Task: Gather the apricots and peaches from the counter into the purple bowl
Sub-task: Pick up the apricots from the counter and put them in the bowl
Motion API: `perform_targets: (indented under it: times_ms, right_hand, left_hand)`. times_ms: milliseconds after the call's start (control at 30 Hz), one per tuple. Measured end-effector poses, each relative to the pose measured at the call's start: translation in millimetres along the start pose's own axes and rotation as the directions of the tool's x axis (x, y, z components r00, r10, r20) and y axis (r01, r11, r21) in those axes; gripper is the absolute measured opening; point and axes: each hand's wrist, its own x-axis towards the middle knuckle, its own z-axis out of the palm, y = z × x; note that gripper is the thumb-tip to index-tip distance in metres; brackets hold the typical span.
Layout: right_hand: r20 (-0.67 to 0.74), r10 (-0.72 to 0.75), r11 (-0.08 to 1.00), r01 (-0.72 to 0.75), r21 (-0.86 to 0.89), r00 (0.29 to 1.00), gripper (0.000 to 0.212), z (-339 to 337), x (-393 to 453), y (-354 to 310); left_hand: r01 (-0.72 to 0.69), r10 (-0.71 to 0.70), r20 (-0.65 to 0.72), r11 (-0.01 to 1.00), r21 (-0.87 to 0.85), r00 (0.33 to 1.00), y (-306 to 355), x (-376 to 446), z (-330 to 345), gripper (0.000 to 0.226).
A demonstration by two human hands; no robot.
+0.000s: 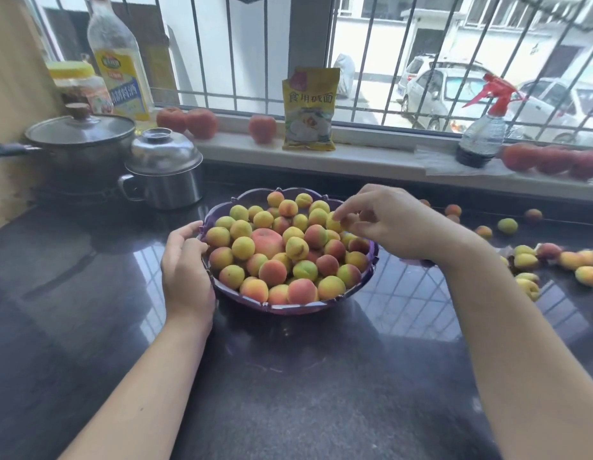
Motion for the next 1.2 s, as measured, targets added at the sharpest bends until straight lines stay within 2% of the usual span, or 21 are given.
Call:
perform_targets:
  times_ms: [133, 233, 367, 467, 533, 567, 633, 700, 767, 800, 933, 1033, 1100, 1200]
  right_hand:
    - [-0.044, 0.002, 1.000, -0.002, 0.010, 0.999, 0.022, 10, 3, 3]
    - [-0.042, -0.014, 1.000, 0.013, -0.027, 0.999, 0.015, 14, 7, 4]
    - [-0.023, -0.012, 1.000, 0.012, -0.012, 1.000, 0.016, 11, 6, 4]
    - [0.002, 0.013, 0.996, -0.013, 0.084, 1.000, 0.014, 9, 4, 7]
    - [-0.114, 0.067, 0.974, -0.040, 0.224, 0.991, 0.018, 9, 6, 16]
    - [-0.218, 0.130, 0.947, -0.056, 0.315, 0.967, 0.017, 9, 7, 24]
    - [-0.397, 0.340, 0.854, -0.103, 0.510, 0.852, 0.016, 10, 10, 44]
    - [-0.442, 0.555, 0.757, -0.208, 0.620, 0.704, 0.023, 19, 12, 66]
    - [-0.444, 0.653, 0.734, -0.367, 0.572, 0.613, 0.029, 39, 13, 85]
    - [-0.457, 0.654, 0.748, -0.424, 0.511, 0.603, 0.030, 50, 14, 92]
    - [-0.471, 0.585, 0.807, -0.535, 0.251, 0.660, 0.026, 80, 19, 98]
    - [-0.464, 0.562, 0.792, -0.608, 0.062, 0.685, 0.025, 82, 27, 97]
    - [-0.472, 0.572, 0.764, -0.645, 0.008, 0.671, 0.031, 82, 33, 99]
    - [-0.481, 0.630, 0.714, -0.698, 0.052, 0.610, 0.039, 81, 43, 98]
  left_hand:
    - [-0.008, 0.008, 0.001, 1.000, 0.004, 1.000, -1, 1, 0, 0.041]
    - [-0.003, 0.003, 0.004, 1.000, 0.011, 1.000, -2, 2, -2, 0.037]
    - [0.000, 0.000, 0.005, 1.000, 0.022, 1.000, -3, 4, -3, 0.035]
    - [0.013, -0.013, 0.000, 1.000, 0.022, 1.000, -4, 4, -3, 0.035]
    - [0.017, -0.017, 0.002, 1.000, 0.019, 1.000, -3, 4, -3, 0.035]
    - [0.016, -0.016, 0.003, 1.000, 0.016, 1.000, -3, 4, -3, 0.035]
    - [0.001, -0.002, 0.004, 1.000, 0.014, 1.000, -1, 2, -2, 0.036]
    - [-0.010, 0.010, 0.002, 1.000, 0.017, 1.000, -1, 1, -1, 0.036]
    - [-0.010, 0.010, -0.004, 1.000, 0.016, 1.000, -1, 2, -1, 0.036]
    - [-0.011, 0.011, -0.005, 1.000, 0.016, 1.000, -1, 2, -1, 0.036]
    - [-0.017, 0.017, -0.005, 1.000, 0.018, 1.000, 0, -1, 0, 0.036]
    - [-0.012, 0.012, -0.003, 1.000, 0.019, 1.000, 0, -1, -2, 0.036]
    - [-0.005, 0.005, -0.003, 1.000, 0.022, 1.000, 0, 0, -2, 0.037]
    - [-0.010, 0.010, -0.006, 0.999, 0.030, 1.000, 2, -1, -1, 0.038]
